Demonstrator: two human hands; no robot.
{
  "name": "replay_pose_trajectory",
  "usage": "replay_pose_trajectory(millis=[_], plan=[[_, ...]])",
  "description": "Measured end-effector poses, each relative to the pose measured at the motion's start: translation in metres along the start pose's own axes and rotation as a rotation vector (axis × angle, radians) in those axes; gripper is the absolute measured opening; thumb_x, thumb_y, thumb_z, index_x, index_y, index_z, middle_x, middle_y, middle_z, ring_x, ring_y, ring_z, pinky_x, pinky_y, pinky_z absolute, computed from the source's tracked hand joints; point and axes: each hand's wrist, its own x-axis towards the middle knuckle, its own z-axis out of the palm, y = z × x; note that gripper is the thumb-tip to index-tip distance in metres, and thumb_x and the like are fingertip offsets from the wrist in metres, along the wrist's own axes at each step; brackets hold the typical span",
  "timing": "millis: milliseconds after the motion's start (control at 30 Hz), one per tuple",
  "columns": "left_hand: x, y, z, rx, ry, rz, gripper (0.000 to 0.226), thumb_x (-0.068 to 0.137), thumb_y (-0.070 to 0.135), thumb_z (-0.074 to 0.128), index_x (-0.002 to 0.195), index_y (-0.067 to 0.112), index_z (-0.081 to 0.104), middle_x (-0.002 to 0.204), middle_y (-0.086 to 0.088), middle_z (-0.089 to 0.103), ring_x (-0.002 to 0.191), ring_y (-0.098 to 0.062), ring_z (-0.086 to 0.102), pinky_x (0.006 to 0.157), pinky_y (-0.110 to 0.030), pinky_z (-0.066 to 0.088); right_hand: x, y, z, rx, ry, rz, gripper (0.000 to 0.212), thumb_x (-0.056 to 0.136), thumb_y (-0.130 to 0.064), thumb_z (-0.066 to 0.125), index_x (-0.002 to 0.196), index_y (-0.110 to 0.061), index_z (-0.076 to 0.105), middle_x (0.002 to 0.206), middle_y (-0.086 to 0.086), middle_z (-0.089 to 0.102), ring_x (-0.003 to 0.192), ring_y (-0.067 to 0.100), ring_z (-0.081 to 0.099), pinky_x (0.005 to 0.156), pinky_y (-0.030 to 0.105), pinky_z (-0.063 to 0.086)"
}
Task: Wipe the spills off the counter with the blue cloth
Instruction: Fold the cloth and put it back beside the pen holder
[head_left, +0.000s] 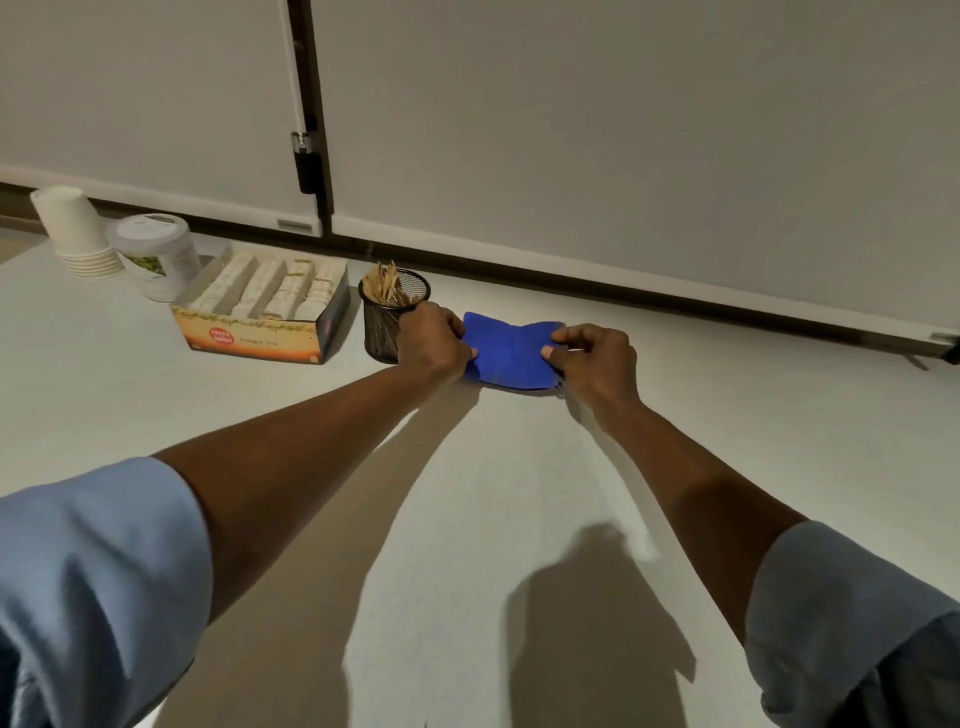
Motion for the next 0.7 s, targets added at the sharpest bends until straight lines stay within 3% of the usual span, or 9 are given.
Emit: replay_pose_trajectory(millis=[67, 100, 200, 233, 367, 467, 567, 633, 700], plan=[[0.006, -0.006, 0.006, 0.069, -0.009, 0.039, 0.034, 0.082, 0.016, 0.091, 0.111, 0.002, 0.081, 0.111, -0.016, 0.08, 0.105, -0.031, 0.075, 0.098, -0.043, 0.062, 0.003, 0.008, 0.005, -0.071, -0.068, -0.039, 0.036, 0.08, -0.005, 0.083, 0.115, -0.012, 0.076, 0.116, 0.005, 0.074, 0.097, 0.017, 0.07, 0.064, 0.002, 0.05], [0.008, -0.008, 0.008, 0.094, -0.013, 0.052, 0.035, 0.082, 0.016, 0.091, 0.112, 0.002, 0.081, 0.111, -0.016, 0.08, 0.105, -0.032, 0.076, 0.099, -0.044, 0.062, 0.004, 0.013, 0.007, -0.111, -0.097, -0.056, 0.043, 0.08, -0.004, 0.083, 0.121, -0.012, 0.073, 0.12, 0.006, 0.072, 0.098, 0.018, 0.069, 0.064, 0.0, 0.049], [0.009, -0.014, 0.013, 0.197, -0.025, 0.14, 0.04, 0.086, 0.014, 0.087, 0.122, 0.001, 0.077, 0.116, -0.019, 0.079, 0.11, -0.035, 0.075, 0.101, -0.047, 0.061, 0.005, 0.027, 0.015, -0.265, -0.149, -0.118, 0.052, 0.083, -0.008, 0.081, 0.133, -0.01, 0.065, 0.131, 0.01, 0.068, 0.115, 0.025, 0.067, 0.093, 0.019, 0.051], [0.008, -0.014, 0.014, 0.234, -0.03, 0.185, 0.041, 0.088, 0.011, 0.084, 0.127, 0.0, 0.074, 0.119, -0.021, 0.078, 0.112, -0.037, 0.073, 0.103, -0.048, 0.059, 0.005, 0.031, 0.018, -0.318, -0.148, -0.146, 0.051, 0.085, -0.011, 0.08, 0.134, -0.009, 0.064, 0.133, 0.011, 0.067, 0.119, 0.027, 0.065, 0.096, 0.024, 0.049], [0.004, -0.013, 0.015, 0.369, -0.055, 0.343, 0.04, 0.097, 0.004, 0.068, 0.136, 0.0, 0.066, 0.131, -0.025, 0.069, 0.121, -0.042, 0.065, 0.101, -0.049, 0.053, 0.006, 0.036, 0.023, -0.473, -0.164, -0.234, 0.034, 0.092, -0.013, 0.072, 0.124, -0.003, 0.065, 0.13, 0.017, 0.057, 0.116, 0.029, 0.061, 0.084, 0.021, 0.043], [0.004, -0.018, 0.013, 0.448, -0.114, 0.401, 0.032, 0.106, 0.024, 0.061, 0.125, 0.002, 0.074, 0.13, -0.023, 0.068, 0.113, -0.04, 0.068, 0.094, -0.048, 0.054, 0.008, 0.039, 0.022, -0.598, -0.196, -0.296, 0.027, 0.095, -0.017, 0.069, 0.117, -0.002, 0.069, 0.127, 0.018, 0.057, 0.112, 0.03, 0.06, 0.082, 0.022, 0.041], [0.003, -0.028, 0.009, 0.556, -0.231, 0.465, 0.039, 0.108, 0.039, 0.053, 0.115, 0.006, 0.073, 0.114, -0.016, 0.069, 0.097, -0.033, 0.067, 0.08, -0.046, 0.056, 0.008, 0.043, 0.017, -0.656, -0.219, -0.345, 0.026, 0.096, -0.02, 0.068, 0.114, -0.001, 0.069, 0.126, 0.016, 0.06, 0.108, 0.03, 0.064, 0.079, 0.023, 0.044], [0.004, -0.032, 0.005, 0.601, -0.271, 0.482, 0.039, 0.109, 0.043, 0.049, 0.116, 0.009, 0.067, 0.11, -0.015, 0.069, 0.097, -0.032, 0.066, 0.08, -0.047, 0.057, 0.007, 0.045, 0.014, -0.69, -0.234, -0.412, 0.031, 0.096, -0.017, 0.068, 0.122, -0.001, 0.067, 0.142, 0.017, 0.055, 0.119, 0.033, 0.061, 0.091, 0.031, 0.053], [0.005, -0.032, 0.003, 0.655, -0.281, 0.49, 0.041, 0.109, 0.045, 0.046, 0.118, 0.009, 0.064, 0.111, -0.016, 0.069, 0.1, -0.032, 0.066, 0.081, -0.047, 0.057, 0.005, 0.046, 0.013, -0.752, -0.259, -0.487, 0.039, 0.097, -0.014, 0.066, 0.134, -0.002, 0.061, 0.151, 0.017, 0.05, 0.125, 0.036, 0.058, 0.101, 0.041, 0.053]])
